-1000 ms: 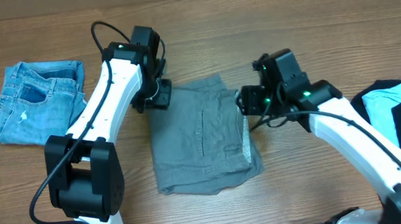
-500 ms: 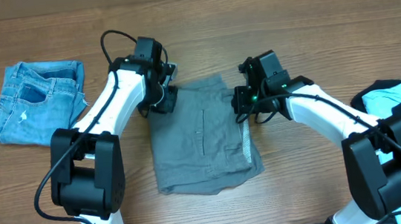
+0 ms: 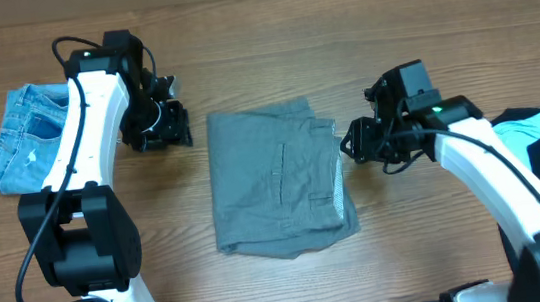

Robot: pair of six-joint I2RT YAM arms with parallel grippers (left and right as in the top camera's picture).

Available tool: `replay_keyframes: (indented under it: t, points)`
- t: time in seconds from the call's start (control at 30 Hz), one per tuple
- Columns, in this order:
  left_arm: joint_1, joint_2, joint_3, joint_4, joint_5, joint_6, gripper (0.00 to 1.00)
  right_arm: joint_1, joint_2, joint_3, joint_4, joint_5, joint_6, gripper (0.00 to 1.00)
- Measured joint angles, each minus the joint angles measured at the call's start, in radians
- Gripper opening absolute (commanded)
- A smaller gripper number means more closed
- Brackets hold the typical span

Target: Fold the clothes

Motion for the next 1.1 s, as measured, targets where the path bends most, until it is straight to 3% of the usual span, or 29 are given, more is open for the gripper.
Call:
replay_keyframes:
  t: [0.3, 0.53, 0.6, 0.67, 0.73, 0.8, 0.9, 0.93, 1.0, 1.03, 1.1]
  points:
    - [-0.001, -0.001, -0.180, -0.025, 0.154, -0.024, 0.58, 0.115, -0.020, 0.008, -0.209, -0.102, -0.001, 0.50]
    - [-0.008, -0.001, -0.212, -0.031, 0.162, -0.005, 0.71, 0.133, -0.020, 0.008, -0.210, -0.084, -0.001, 0.54]
    - [-0.008, -0.001, -0.249, 0.035, 0.162, -0.008, 0.63, 0.133, -0.020, 0.008, -0.210, -0.084, 0.000, 0.56]
    - [-0.008, -0.001, -0.285, 0.040, 0.167, -0.014, 0.46, 0.133, -0.020, 0.008, -0.209, -0.082, -0.002, 0.56]
    - [-0.008, -0.001, -0.301, 0.035, 0.170, -0.021, 0.43, 0.133, -0.020, 0.008, -0.196, -0.091, -0.023, 0.55]
    - [-0.008, -0.001, -0.304, 0.025, 0.171, -0.021, 0.42, 0.133, -0.020, 0.008, -0.158, -0.136, -0.083, 0.47]
    - [-0.011, -0.006, -0.305, 0.025, 0.170, -0.021, 0.38, 0.133, -0.020, 0.006, -0.024, -0.171, -0.138, 0.25]
    - [-0.016, -0.014, -0.306, 0.025, 0.170, -0.021, 0.34, 0.134, -0.019, 0.003, 0.046, -0.168, -0.147, 0.22]
    - [-0.035, -0.038, -0.307, 0.024, 0.170, -0.024, 0.30, 0.134, -0.016, 0.003, 0.147, -0.147, -0.145, 0.25]
    - [-0.049, -0.050, -0.307, 0.023, 0.170, -0.028, 0.30, 0.135, -0.015, 0.004, 0.203, -0.128, -0.146, 0.33]
    - [-0.090, -0.071, -0.307, 0.026, 0.170, -0.037, 0.29, 0.135, -0.008, 0.004, 0.305, -0.079, -0.134, 0.35]
